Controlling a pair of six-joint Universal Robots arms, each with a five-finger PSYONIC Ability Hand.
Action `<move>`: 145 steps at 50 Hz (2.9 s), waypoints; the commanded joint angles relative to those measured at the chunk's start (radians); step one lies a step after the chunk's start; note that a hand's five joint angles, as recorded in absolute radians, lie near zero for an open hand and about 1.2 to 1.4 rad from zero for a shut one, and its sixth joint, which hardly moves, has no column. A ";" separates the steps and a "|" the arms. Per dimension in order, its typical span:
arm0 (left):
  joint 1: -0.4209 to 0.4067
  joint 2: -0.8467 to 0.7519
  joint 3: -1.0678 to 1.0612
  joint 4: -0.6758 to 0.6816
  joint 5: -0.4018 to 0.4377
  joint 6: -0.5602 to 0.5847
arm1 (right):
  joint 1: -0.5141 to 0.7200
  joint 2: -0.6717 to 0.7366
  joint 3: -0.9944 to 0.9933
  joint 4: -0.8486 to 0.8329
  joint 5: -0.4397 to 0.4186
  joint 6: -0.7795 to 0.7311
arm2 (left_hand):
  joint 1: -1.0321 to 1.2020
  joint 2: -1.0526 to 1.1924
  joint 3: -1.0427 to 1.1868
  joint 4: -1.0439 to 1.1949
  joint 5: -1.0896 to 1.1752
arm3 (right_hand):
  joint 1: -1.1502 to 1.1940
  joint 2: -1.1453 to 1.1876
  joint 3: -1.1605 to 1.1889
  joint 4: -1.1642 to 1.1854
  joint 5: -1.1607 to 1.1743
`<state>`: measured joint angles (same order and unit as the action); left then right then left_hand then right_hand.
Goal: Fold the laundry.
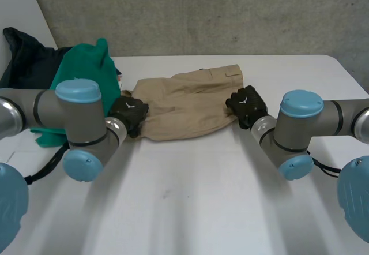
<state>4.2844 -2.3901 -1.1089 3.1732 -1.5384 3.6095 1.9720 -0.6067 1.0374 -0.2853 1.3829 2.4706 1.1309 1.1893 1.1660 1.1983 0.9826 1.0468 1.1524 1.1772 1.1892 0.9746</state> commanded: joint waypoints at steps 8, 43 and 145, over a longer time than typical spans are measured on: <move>-0.014 0.520 0.026 -0.285 0.066 -0.186 | -0.061 -0.508 0.007 0.351 -0.034 0.059 | 0.265 0.207 0.230 0.198 0.239 | 0.349 0.244 0.219 0.207 0.247; 0.058 0.118 0.489 -0.030 0.052 -0.241 | 0.002 -0.239 -0.309 0.245 0.182 0.158 | 0.265 0.207 0.230 0.198 0.239 | 0.349 0.244 0.219 0.207 0.247; 0.009 -0.374 0.669 -0.358 0.544 0.354 | -0.041 -0.490 0.607 0.463 -0.033 -0.203 | -0.700 -0.759 -0.735 -0.768 -0.727 | 0.349 0.244 0.219 0.207 0.247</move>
<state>4.2924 -2.7329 -0.4568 2.8099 -0.9990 3.9644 1.9294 -1.1010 1.6306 0.1964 1.3500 2.2640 0.3297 0.3442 0.3448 0.3484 0.1783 1.1185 1.1715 1.1906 1.1995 1.0201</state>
